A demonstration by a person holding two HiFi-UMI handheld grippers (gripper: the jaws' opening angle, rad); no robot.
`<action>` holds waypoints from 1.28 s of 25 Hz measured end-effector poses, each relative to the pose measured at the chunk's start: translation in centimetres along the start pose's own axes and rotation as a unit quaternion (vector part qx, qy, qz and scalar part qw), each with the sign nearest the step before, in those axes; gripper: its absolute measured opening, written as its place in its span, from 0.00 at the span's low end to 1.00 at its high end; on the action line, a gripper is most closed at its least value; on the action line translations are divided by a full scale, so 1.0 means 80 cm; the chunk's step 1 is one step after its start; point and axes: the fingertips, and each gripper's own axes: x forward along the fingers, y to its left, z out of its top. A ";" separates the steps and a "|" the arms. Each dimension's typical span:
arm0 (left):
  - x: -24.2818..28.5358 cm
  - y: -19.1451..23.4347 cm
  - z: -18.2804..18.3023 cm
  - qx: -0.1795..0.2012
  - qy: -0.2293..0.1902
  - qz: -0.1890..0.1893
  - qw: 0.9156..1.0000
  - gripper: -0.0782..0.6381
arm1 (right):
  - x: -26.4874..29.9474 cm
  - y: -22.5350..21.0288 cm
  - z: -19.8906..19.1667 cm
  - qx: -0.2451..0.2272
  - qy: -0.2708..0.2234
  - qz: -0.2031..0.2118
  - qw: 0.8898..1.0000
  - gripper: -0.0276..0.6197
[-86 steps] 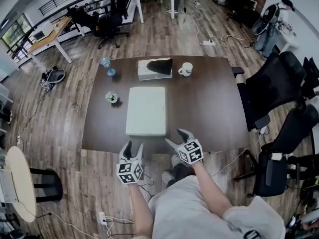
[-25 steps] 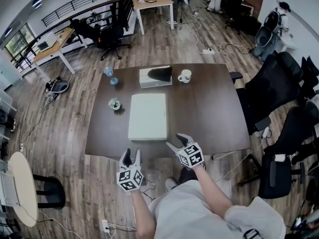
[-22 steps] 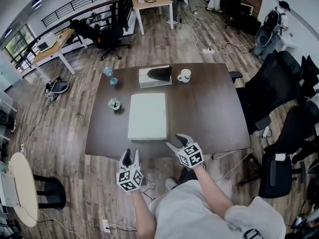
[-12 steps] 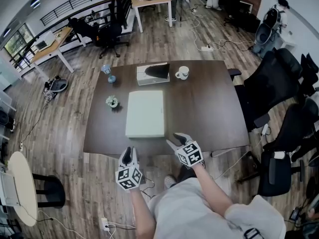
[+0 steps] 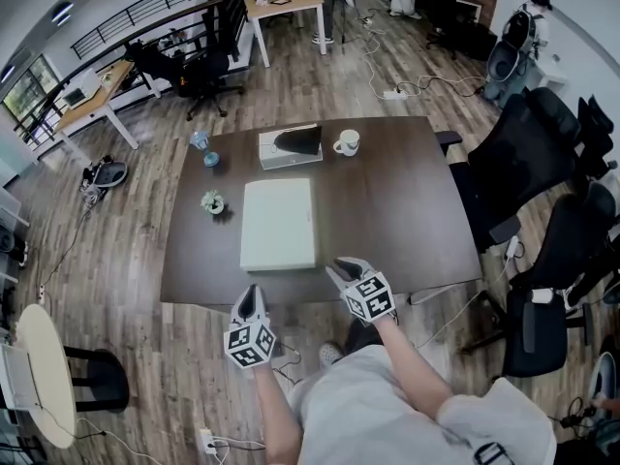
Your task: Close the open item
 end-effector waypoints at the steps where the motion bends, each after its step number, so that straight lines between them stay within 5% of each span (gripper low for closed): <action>1: 0.001 0.000 0.000 0.001 0.003 0.000 1.000 0.13 | 0.000 -0.001 0.001 0.002 -0.001 -0.001 1.000 0.18; 12: -0.002 0.013 -0.007 -0.017 0.026 -0.003 0.999 0.12 | 0.009 0.002 0.003 0.008 -0.004 -0.003 1.000 0.05; 32: 0.005 0.007 -0.010 -0.014 0.028 -0.018 0.999 0.12 | 0.013 0.005 -0.003 0.017 0.002 0.012 1.000 0.05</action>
